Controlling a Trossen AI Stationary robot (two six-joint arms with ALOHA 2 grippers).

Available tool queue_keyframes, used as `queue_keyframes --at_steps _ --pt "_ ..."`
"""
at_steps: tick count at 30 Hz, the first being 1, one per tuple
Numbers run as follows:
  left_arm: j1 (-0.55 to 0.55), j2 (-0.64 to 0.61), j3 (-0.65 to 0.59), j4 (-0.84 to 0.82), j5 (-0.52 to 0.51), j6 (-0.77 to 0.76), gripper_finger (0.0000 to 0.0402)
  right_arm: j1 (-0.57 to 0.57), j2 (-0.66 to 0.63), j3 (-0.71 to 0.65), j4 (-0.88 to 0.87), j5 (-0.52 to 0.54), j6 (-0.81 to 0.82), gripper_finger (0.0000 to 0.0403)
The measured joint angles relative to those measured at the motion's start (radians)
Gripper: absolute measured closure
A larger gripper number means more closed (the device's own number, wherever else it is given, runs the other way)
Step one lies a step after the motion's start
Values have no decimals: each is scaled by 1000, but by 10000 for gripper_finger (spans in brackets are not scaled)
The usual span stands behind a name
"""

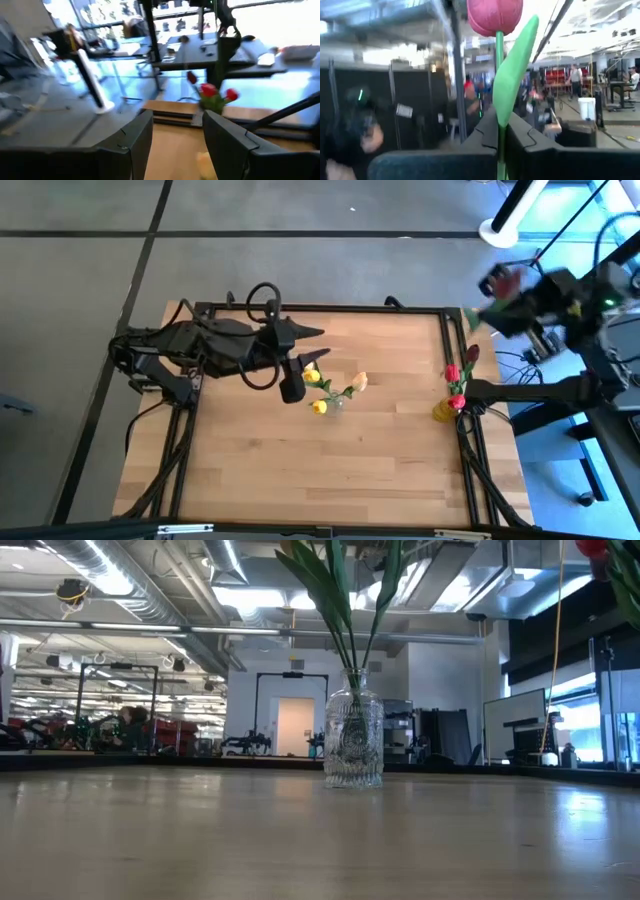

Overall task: Sort flowers into vase by color
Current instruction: Put the dark red tulip into the yellow vase

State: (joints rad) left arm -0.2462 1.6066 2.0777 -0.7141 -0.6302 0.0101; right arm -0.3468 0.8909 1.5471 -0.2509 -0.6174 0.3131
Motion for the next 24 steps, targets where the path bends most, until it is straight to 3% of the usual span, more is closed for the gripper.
queue_keyframes --at_steps 3,6,14,24 --pt "0 -1 0 0 20 -50 233 1 -90 -22 -191 -22 -139 399" --pt "0 -1 0 5 20 -59 233 0 -185 -85 -273 -13 -211 400" --pt "20 0 0 41 20 -151 233 0 -485 -381 -284 33 -234 400" --pt "24 3 0 45 17 -270 233 -1 -799 -545 -322 202 -318 400"
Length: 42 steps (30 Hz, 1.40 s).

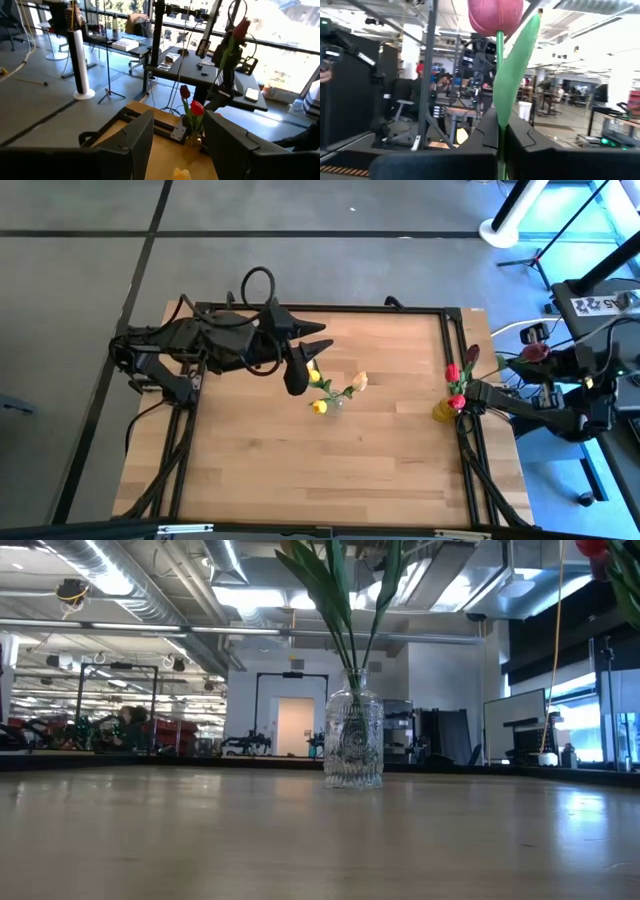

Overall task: Sort flowers into vase by color
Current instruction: Put the dark red tulip into the yellow vase

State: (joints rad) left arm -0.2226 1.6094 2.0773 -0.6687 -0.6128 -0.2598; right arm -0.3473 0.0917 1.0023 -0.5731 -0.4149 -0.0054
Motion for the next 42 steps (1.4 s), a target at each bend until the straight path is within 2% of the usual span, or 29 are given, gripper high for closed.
queue_keyframes --at_steps 5,8,12,31,38,42 --pt "0 9 0 17 1 -49 233 0 -86 -108 -35 57 5 400" --pt "0 11 0 20 1 -52 233 1 -86 -118 -102 30 6 400" --pt "0 21 0 29 -6 -53 233 0 -86 -155 -83 -6 27 400" --pt "5 41 0 36 -25 -89 233 1 -87 -222 -118 -49 11 400" --pt "-7 41 0 35 -26 -88 233 1 -87 -211 -233 -40 0 397" --pt "-11 41 0 33 -25 -47 233 1 -87 -178 -328 -38 -26 374"
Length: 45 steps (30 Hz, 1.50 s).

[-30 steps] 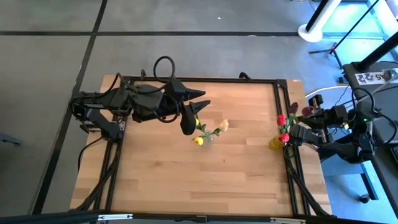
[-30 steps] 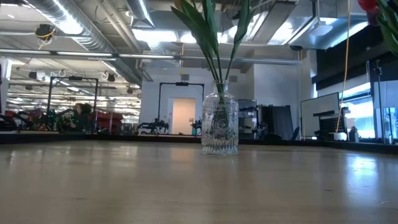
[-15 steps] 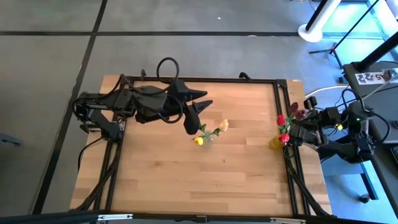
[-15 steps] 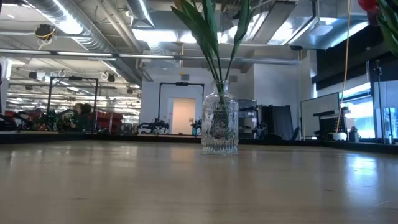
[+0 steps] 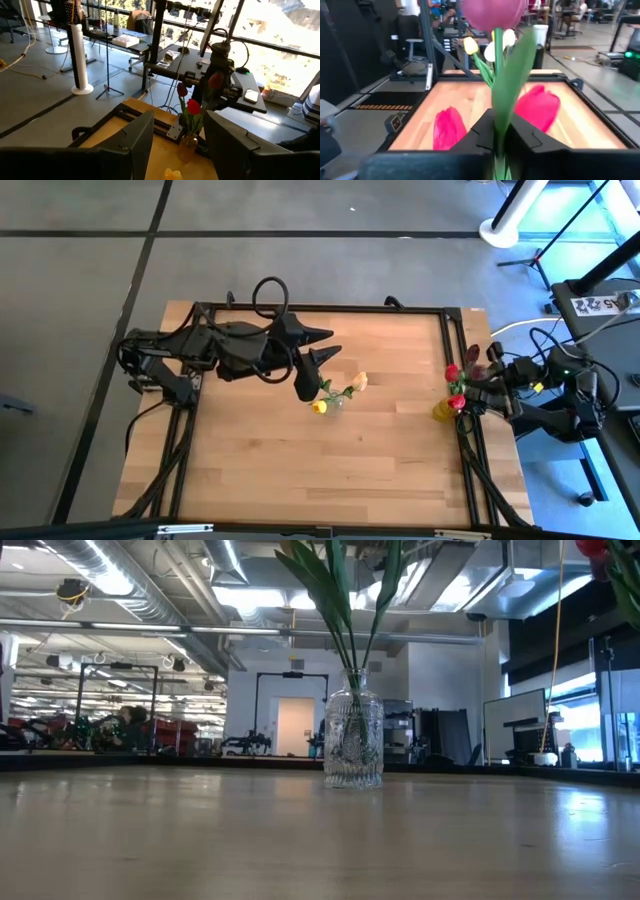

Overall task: Sort flowers into vase by color
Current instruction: Put the dark red tulip into the yellow vase, then return to Home Position

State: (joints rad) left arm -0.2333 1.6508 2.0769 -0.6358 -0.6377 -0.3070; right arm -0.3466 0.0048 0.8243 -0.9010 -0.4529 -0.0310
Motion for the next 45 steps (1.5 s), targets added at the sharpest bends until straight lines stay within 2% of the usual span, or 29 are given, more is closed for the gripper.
queue_keyframes --at_steps 7,15,23,26,29,35,37,40,45 --pt "2 0 0 -3 -1 -19 233 0 34 100 -178 128 -5 321" --pt "-5 -7 0 -58 -5 -32 233 -1 112 241 -396 153 -3 246" --pt "-21 -54 0 -114 -5 1 233 -1 219 379 -677 250 -4 166" --pt "-32 -85 0 -240 -4 -66 233 -1 245 450 -658 281 0 150" --pt "-47 -108 0 -326 4 -130 233 -1 274 555 -625 359 -4 146" --pt "-48 -166 -72 -319 -3 -125 233 0 294 671 -370 462 36 153" --pt "-35 -206 -141 -299 -2 -132 233 -1 294 670 -268 502 59 155" --pt "-13 -296 -288 -218 -2 -133 233 0 299 645 -203 576 99 155" --pt "25 -496 -585 -16 56 -101 233 0 325 490 -173 655 180 155"
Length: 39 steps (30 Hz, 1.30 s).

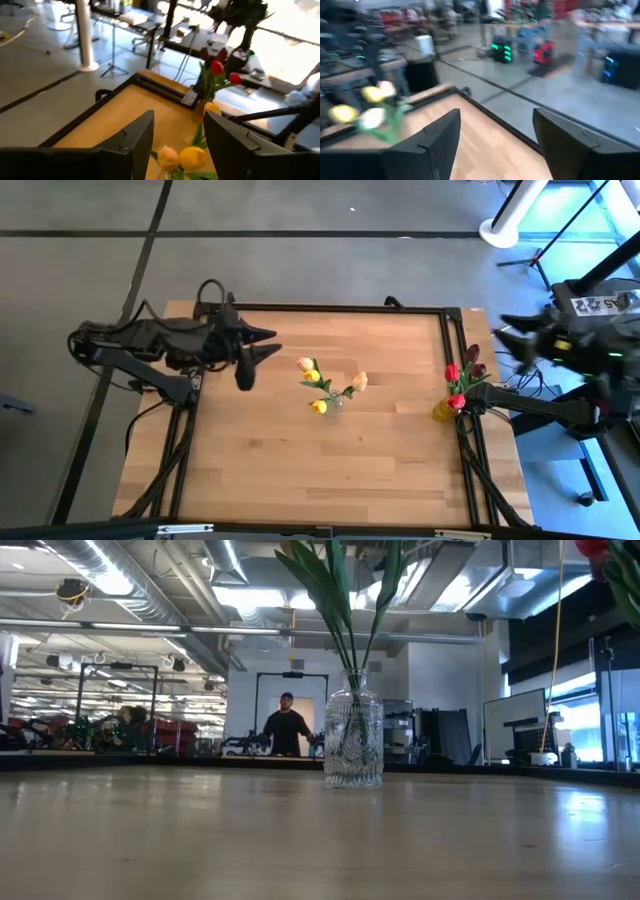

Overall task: Sort flowers into vase by color
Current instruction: Return to Home Position

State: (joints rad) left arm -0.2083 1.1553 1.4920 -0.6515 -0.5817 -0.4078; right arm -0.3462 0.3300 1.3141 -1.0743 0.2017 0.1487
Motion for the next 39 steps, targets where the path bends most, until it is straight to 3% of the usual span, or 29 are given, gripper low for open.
queue_keyframes --at_steps 6,9,12,18,26,32,34,39 --pt "33 -275 -325 183 70 24 233 0 5 -291 346 259 42 155" --pt "35 -415 -426 134 58 18 233 -1 1 -384 502 427 -51 156" --pt "34 -541 -491 6 -3 54 233 -1 2 -463 538 501 -51 167" --pt "34 -747 -613 -30 -13 -116 233 -1 14 -552 577 545 60 229" --pt "34 -881 -724 40 77 -30 233 -1 22 -552 606 535 55 302" --pt "34 -939 -870 253 215 119 233 -1 11 -552 684 370 38 327" --pt "34 -956 -921 300 235 142 233 -1 1 -548 735 357 27 331" --pt "34 -1015 -1040 384 235 133 233 -1 -46 -531 832 553 14 347"
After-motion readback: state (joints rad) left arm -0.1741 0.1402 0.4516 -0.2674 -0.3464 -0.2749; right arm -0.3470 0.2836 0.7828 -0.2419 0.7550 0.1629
